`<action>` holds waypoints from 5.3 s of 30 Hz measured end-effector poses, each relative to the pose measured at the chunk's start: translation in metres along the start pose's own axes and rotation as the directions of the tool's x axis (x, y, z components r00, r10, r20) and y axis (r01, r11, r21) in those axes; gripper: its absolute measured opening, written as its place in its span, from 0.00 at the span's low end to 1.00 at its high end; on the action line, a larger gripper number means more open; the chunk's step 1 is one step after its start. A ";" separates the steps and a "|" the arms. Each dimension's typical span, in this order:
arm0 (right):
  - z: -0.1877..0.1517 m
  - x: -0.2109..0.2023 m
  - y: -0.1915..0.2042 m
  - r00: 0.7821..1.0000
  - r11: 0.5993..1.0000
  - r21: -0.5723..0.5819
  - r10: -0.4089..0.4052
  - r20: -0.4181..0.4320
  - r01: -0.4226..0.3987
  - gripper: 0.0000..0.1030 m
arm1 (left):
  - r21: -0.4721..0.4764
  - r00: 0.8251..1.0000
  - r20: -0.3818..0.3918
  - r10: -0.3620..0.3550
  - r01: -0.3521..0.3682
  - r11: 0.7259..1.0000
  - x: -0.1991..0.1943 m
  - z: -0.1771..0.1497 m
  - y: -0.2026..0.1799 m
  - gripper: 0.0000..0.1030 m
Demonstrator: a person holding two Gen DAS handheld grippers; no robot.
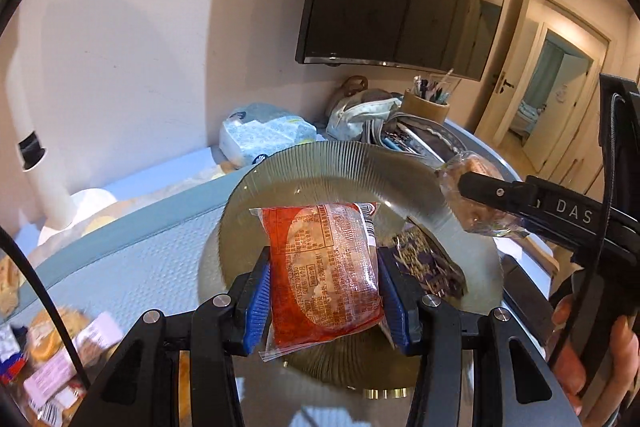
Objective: Organize snacks
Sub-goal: 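Lower both held packs into the glass bowl and open both grippers, then move the left gripper to the yellow peanut bag and grasp it, then lift the yellow peanut bag with left gripper while right grasps cracker pack, then hold the peanut bag in left gripper while right lifts cracker pack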
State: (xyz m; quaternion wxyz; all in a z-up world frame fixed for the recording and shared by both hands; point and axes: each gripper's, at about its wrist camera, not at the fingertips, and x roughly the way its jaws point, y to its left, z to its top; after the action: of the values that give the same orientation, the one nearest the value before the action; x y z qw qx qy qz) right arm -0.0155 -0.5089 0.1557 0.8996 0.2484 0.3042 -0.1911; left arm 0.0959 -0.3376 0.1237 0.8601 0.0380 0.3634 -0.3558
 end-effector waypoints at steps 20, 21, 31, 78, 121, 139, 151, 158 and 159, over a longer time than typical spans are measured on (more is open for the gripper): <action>-0.060 -0.057 0.031 0.992 0.986 -0.111 0.124 -0.033 -0.127 0.75 | -0.046 0.976 0.193 0.098 -0.091 0.995 -0.133 -0.004 0.035 0.73; -0.064 -0.061 0.037 0.991 0.982 -0.127 0.133 -0.035 -0.136 0.75 | -0.043 0.973 0.204 0.111 -0.104 0.994 -0.145 -0.007 0.037 0.73; -0.152 -0.065 0.129 0.958 0.903 -0.321 0.259 -0.127 -0.287 0.75 | -0.130 0.882 0.310 0.355 -0.331 0.935 -0.303 -0.039 0.106 0.73; -0.223 0.019 0.176 0.883 0.824 -0.372 0.292 -0.368 -0.428 0.75 | -0.661 0.918 -0.226 0.327 -0.391 0.641 -0.132 -0.175 0.365 0.42; -0.227 0.034 0.192 0.911 0.861 -0.397 0.163 -0.379 -0.319 0.75 | -0.264 0.909 -0.178 0.378 -0.414 0.871 -0.207 -0.253 0.241 0.52; -0.237 0.041 0.218 0.947 0.849 -0.479 0.072 -0.312 -0.222 0.48 | -0.238 0.907 -0.171 0.384 -0.416 0.878 -0.194 -0.260 0.240 0.58; -0.288 -0.019 0.201 0.929 0.691 -0.642 0.124 -0.348 -0.333 0.47 | -0.179 0.917 -0.139 0.374 -0.395 0.901 -0.197 -0.262 0.224 0.57; -0.298 -0.050 0.168 0.920 0.660 -0.652 0.171 -0.353 -0.373 0.48 | -0.085 0.922 -0.142 0.360 -0.373 0.924 -0.191 -0.262 0.207 0.57; -0.298 -0.052 0.164 0.917 0.666 -0.642 0.179 -0.356 -0.379 0.48 | -0.092 0.925 -0.145 0.352 -0.367 0.926 -0.191 -0.262 0.208 0.58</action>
State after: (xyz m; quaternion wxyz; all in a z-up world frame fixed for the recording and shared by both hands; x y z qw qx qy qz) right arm -0.1078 -0.1992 0.0373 0.8957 -0.0437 0.4276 0.1143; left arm -0.0201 0.0138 0.0158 0.8869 0.0759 0.4239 -0.1670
